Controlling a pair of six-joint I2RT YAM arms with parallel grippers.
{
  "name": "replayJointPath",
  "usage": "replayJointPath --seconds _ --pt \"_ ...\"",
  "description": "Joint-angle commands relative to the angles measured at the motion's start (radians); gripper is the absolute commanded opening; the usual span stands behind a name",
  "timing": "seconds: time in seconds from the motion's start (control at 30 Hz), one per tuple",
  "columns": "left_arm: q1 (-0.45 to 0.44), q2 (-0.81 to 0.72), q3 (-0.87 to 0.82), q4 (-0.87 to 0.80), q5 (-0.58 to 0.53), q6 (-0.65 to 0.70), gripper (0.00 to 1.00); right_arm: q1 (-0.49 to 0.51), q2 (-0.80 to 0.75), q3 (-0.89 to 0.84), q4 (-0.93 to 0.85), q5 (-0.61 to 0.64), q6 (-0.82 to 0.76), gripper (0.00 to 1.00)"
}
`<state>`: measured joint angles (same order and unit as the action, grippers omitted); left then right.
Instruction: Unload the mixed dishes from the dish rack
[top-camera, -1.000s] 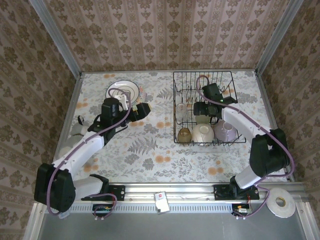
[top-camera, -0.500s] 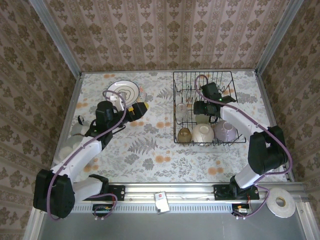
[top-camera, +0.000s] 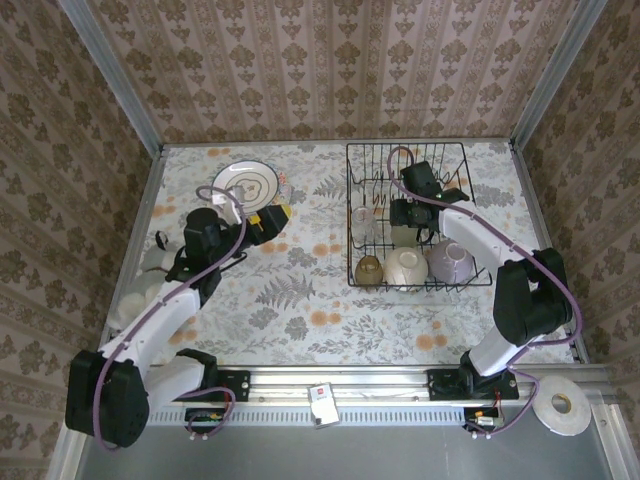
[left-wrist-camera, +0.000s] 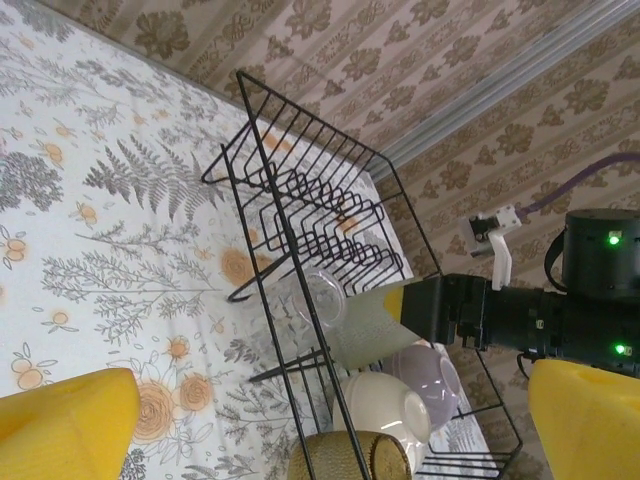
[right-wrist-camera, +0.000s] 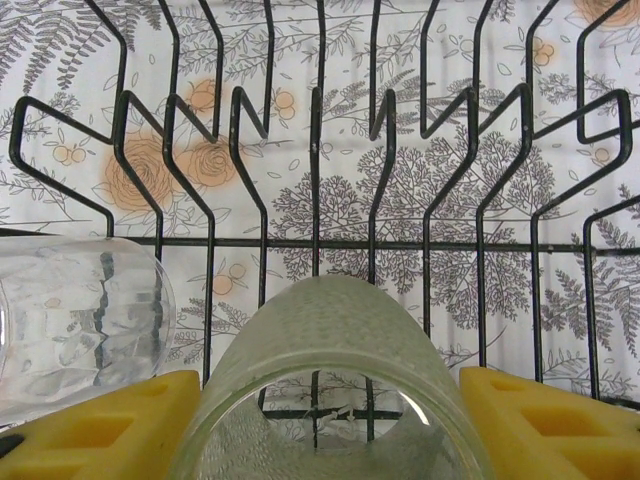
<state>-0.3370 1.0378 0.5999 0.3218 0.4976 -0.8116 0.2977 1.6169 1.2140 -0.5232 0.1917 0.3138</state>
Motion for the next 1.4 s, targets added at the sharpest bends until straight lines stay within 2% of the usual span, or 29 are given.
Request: replayJointPath --seconds 0.0,0.27,0.5,0.67,0.8,1.03,1.2,1.37 --pt "0.023 -0.067 -0.021 0.043 -0.002 -0.012 1.00 -0.005 -0.016 0.016 -0.009 0.011 -0.004 0.58" --pt "0.061 -0.105 -0.037 0.035 0.027 0.004 1.00 -0.005 -0.154 -0.016 -0.009 0.031 0.019 0.44" --pt "0.058 -0.063 -0.039 0.097 0.076 -0.001 1.00 -0.005 -0.342 -0.011 -0.059 -0.046 0.056 0.42" --pt "0.029 0.031 -0.046 0.242 0.139 -0.033 1.00 -0.005 -0.428 -0.004 -0.072 -0.227 0.099 0.39" --pt "-0.020 0.139 -0.032 0.386 0.233 -0.069 1.00 -0.009 -0.468 -0.002 -0.058 -0.402 0.148 0.39" --pt "-0.098 0.377 0.024 0.699 0.339 -0.211 0.96 -0.025 -0.518 -0.053 0.058 -0.667 0.257 0.37" --pt "-0.112 0.516 0.056 0.937 0.381 -0.355 0.93 -0.034 -0.514 -0.088 0.124 -0.778 0.303 0.36" --pt "-0.198 0.551 0.087 0.955 0.396 -0.359 0.92 -0.049 -0.499 -0.136 0.185 -0.836 0.335 0.35"
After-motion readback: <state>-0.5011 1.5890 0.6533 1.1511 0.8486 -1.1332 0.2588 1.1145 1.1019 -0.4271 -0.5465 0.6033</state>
